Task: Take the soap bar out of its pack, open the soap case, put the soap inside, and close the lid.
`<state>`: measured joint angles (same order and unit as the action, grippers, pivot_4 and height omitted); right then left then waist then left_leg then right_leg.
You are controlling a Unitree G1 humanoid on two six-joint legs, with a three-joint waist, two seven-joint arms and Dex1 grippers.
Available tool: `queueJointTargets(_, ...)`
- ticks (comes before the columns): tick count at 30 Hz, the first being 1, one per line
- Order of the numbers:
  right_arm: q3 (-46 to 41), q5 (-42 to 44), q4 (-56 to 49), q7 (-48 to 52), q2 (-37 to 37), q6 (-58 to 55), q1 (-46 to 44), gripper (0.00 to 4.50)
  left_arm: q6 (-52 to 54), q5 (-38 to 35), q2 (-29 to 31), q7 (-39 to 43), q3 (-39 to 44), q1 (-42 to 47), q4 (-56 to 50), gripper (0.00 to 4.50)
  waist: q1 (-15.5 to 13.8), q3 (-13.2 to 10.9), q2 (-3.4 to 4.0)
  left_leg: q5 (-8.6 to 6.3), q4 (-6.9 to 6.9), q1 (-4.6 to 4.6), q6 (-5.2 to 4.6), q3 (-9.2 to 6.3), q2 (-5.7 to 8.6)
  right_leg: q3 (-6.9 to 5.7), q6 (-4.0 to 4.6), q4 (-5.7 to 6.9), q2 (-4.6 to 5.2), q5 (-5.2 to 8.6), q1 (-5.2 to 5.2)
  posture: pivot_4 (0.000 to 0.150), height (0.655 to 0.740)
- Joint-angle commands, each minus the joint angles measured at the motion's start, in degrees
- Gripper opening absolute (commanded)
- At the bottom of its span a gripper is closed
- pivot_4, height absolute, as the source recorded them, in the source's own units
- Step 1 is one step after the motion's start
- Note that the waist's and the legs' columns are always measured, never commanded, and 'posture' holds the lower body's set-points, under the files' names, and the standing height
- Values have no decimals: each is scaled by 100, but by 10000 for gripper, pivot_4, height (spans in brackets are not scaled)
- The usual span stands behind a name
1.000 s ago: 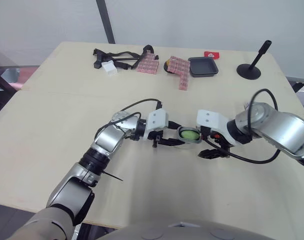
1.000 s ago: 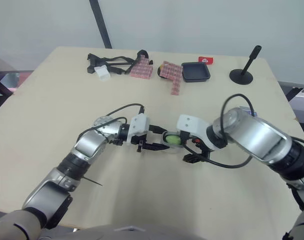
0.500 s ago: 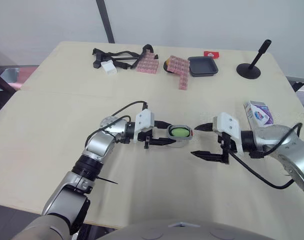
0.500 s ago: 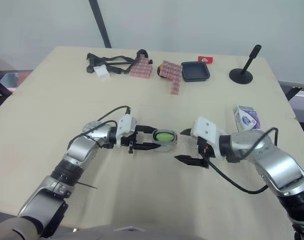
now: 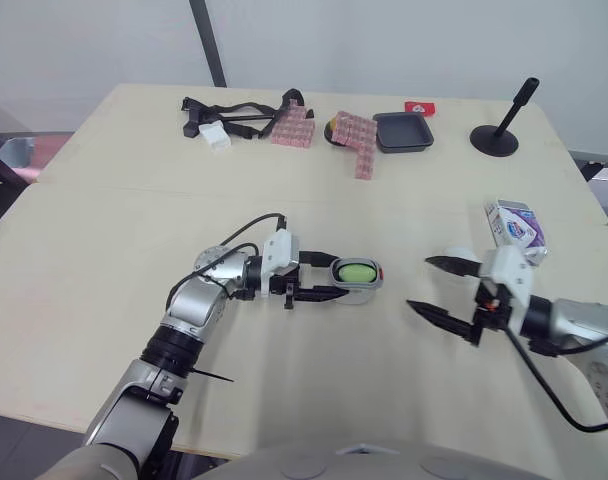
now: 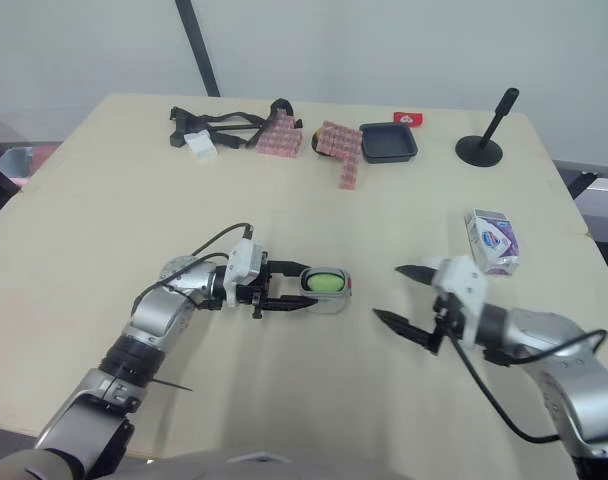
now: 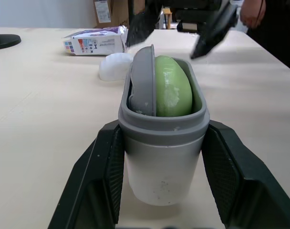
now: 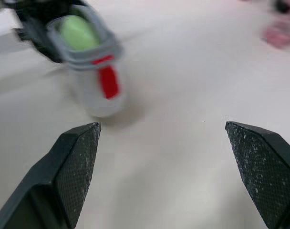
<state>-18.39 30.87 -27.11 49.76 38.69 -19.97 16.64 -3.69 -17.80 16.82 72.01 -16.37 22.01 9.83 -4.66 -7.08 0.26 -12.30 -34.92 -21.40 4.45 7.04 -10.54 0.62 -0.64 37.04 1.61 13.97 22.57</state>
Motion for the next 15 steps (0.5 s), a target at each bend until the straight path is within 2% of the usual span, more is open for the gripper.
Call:
queueJointTargets(1,-919,216,210,-113,-230,343,385,44907,-147,-43,14,-59,98,-3,-239,18708,6,0,0,-2,0,1,-3,0,0,0,0,0,0,0,0,1500,7400)
queueJointTargets(8,-2166,659,630,-824,-1235,561,1036,44907,-119,-105,-5,-118,94,-42,-383,18708,49,0,3,-7,3,1,-16,0,0,-3,0,-6,3,1,1,1500,7400)
queueJointTargets(15,-2485,465,959,-750,-1364,835,1592,44907,48,-281,60,87,68,-86,-583,18708,72,3,10,-6,6,2,-19,0,3,-4,0,-7,7,2,0,1500,7400)
